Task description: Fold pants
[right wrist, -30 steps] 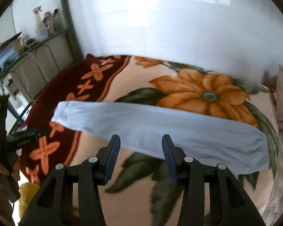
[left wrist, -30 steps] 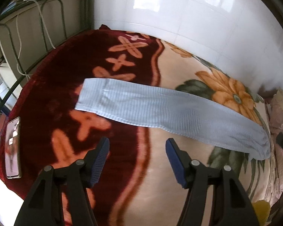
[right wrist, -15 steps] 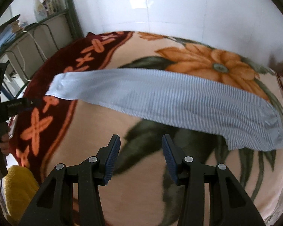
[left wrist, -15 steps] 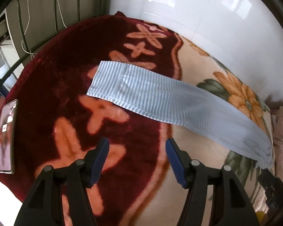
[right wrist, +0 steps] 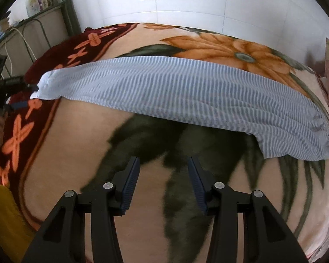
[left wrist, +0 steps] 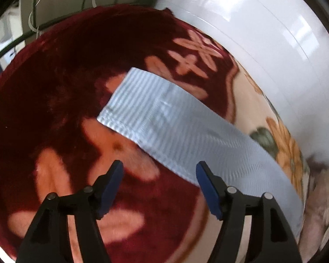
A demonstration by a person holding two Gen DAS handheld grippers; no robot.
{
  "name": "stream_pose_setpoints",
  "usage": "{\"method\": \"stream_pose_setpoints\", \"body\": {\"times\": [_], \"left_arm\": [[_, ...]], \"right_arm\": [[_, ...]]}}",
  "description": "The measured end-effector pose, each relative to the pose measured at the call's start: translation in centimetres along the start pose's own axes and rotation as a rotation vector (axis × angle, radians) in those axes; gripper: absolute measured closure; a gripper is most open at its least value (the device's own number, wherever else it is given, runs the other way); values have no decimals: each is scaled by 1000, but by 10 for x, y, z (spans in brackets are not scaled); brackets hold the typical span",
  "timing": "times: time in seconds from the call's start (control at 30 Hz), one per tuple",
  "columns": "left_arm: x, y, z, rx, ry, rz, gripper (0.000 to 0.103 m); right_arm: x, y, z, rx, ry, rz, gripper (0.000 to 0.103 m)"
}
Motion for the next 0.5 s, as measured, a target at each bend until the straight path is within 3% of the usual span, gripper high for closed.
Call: {"method": "stream_pose_setpoints", "body": {"times": [0.17, 0.5], "left_arm": [[21, 19, 14, 2, -91, 5, 31], [43, 40, 6, 84, -101, -46, 22]], "right_arm": [[1, 4, 1, -25, -28, -24, 56], [-3, 13, -2, 5, -18, -27, 56]]}}
Point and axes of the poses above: each gripper's, at about its wrist camera, not at the fingertips, and y roughly the way its jaws point, z to its left, x to its top, the point moved 8 cm from there along y, roughly the way its jaws point, and after that the axes turned 15 degrees about z, right-handed, at the moved point
